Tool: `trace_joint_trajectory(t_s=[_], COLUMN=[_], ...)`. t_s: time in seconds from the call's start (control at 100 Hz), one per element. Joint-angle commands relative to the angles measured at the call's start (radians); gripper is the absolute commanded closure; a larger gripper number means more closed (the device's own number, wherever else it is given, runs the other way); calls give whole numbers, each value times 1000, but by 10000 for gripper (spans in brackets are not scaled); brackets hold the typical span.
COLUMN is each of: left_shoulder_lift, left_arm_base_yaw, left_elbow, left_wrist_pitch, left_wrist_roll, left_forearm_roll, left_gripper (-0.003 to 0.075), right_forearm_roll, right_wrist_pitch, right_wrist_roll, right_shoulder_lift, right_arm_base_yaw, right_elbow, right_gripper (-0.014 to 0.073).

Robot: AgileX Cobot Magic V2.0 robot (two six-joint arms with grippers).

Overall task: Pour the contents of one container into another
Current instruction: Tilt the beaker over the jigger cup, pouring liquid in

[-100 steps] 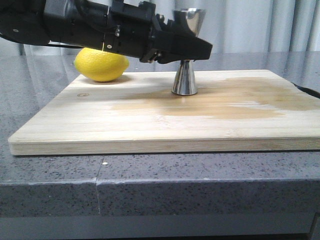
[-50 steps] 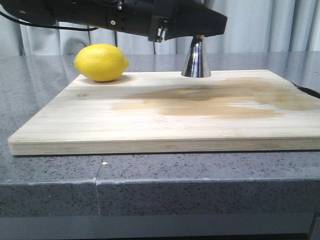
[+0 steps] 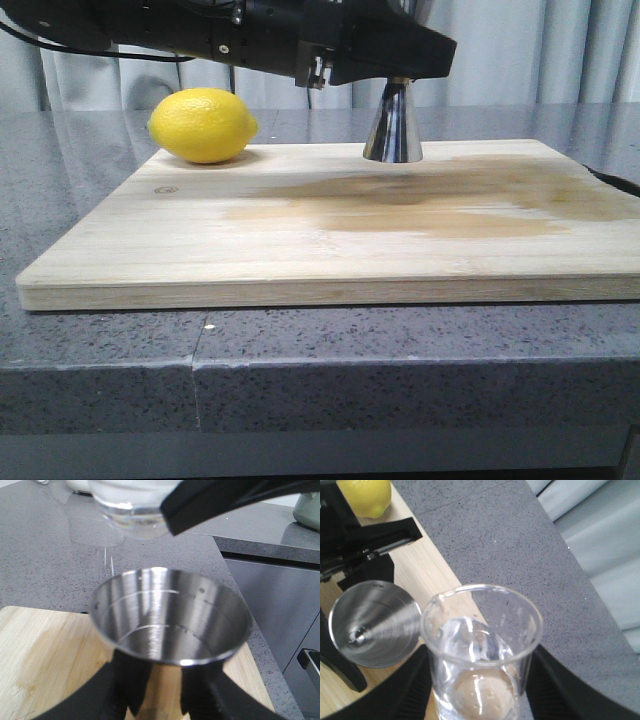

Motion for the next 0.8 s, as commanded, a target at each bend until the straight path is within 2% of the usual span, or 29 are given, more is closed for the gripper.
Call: trace_joint_trajectory(t_s=[0.0, 0.47, 0.79], left_shoulder_lift=[-50, -50, -50], left_arm_base_yaw=[-9, -9, -9], left_elbow=[-32, -32, -32], left_wrist_pitch=[58, 58, 58], left_wrist_roll=[5, 5, 5], left_forearm_roll=[-75, -78, -83], left_gripper=[500, 500, 500], right_forearm_roll=[-26, -28, -28], right_wrist_pitch=[-58, -56, -58], right_wrist_roll=[-64, -322, -383], right_shoulder_lift=[-25, -16, -16], right_arm_base_yaw=[-1, -1, -1], right_elbow=[-38, -38, -38], right_gripper=[300, 306, 307])
